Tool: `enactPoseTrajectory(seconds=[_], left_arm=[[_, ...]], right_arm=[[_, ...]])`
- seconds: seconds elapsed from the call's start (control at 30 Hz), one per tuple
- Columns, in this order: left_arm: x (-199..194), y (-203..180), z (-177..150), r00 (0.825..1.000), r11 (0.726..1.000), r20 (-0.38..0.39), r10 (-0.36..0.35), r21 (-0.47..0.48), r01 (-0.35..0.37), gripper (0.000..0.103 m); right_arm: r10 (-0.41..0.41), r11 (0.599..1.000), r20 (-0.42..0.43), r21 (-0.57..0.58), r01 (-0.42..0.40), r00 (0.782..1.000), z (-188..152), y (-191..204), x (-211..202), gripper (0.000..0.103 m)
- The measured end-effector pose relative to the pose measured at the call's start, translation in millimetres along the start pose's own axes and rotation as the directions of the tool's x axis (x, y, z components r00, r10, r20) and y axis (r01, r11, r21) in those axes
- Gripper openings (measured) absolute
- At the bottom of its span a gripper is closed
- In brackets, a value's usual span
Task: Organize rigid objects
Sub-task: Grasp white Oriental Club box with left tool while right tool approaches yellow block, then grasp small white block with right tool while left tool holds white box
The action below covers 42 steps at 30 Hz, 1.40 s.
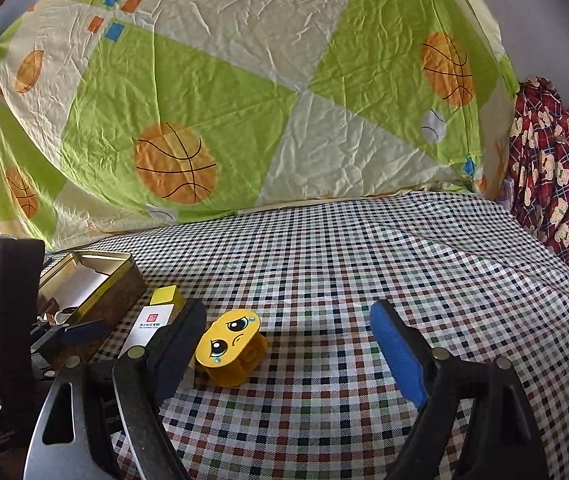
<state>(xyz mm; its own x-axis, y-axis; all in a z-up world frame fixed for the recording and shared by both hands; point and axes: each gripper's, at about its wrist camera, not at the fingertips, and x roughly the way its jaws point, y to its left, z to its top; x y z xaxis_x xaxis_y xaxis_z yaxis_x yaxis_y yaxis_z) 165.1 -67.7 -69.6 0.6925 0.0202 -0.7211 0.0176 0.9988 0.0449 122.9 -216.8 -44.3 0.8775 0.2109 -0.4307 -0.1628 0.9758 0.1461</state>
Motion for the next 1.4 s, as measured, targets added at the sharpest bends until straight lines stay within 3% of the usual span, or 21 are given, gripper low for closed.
enactPoseTrajectory(seconds=[0.1, 0.2, 0.27, 0.47, 0.7, 0.87, 0.93, 1.2, 1.4], left_arm=[[9, 0, 2, 0.999, 0.999, -0.038, -0.033, -0.019, 0.032, 0.071], [16, 1, 1, 0.995, 0.997, -0.076, -0.070, -0.032, 0.067, 0.049], [16, 3, 1, 0.994, 0.996, -0.074, -0.083, -0.042, 0.080, 0.041], [2, 4, -2, 0.995, 0.995, -0.026, -0.094, -0.027, 0.093, 0.041], [-33, 26, -11, 0.987, 0.991, 0.139, -0.081, -0.093, 0.095, 0.041], [-52, 31, -16, 0.969, 0.992, 0.244, -0.040, -0.105, 0.068, 0.041], [-57, 33, -17, 0.961, 0.992, 0.276, -0.032, -0.111, 0.065, 0.041], [-58, 45, -20, 0.958, 0.982, 0.280, -0.060, -0.153, 0.107, 0.041], [-57, 47, -21, 0.958, 0.977, 0.277, -0.072, -0.173, 0.124, 0.041]], right_arm=[[-0.001, 1.000, 0.002, 0.011, 0.001, 1.000, 0, -2, 0, 0.089], [-0.001, 1.000, -0.005, 0.025, 0.001, 1.000, 0, -5, 1, 0.089], [-0.002, 0.999, -0.015, 0.036, 0.002, 1.000, 0, -7, 3, 0.089], [0.001, 1.000, -0.055, 0.023, 0.000, 0.998, 0, -5, 10, 0.089], [0.007, 0.990, -0.075, -0.143, -0.017, 0.997, -3, 25, 14, 0.088], [0.037, 0.978, -0.136, -0.199, -0.064, 0.990, -4, 37, 26, 0.065], [0.062, 0.970, -0.167, -0.223, -0.099, 0.984, -4, 44, 32, 0.065], [0.086, 0.955, -0.278, -0.249, -0.158, 0.957, -8, 63, 62, 0.065], [0.065, 0.939, -0.280, -0.306, -0.153, 0.958, -10, 77, 69, 0.064]])
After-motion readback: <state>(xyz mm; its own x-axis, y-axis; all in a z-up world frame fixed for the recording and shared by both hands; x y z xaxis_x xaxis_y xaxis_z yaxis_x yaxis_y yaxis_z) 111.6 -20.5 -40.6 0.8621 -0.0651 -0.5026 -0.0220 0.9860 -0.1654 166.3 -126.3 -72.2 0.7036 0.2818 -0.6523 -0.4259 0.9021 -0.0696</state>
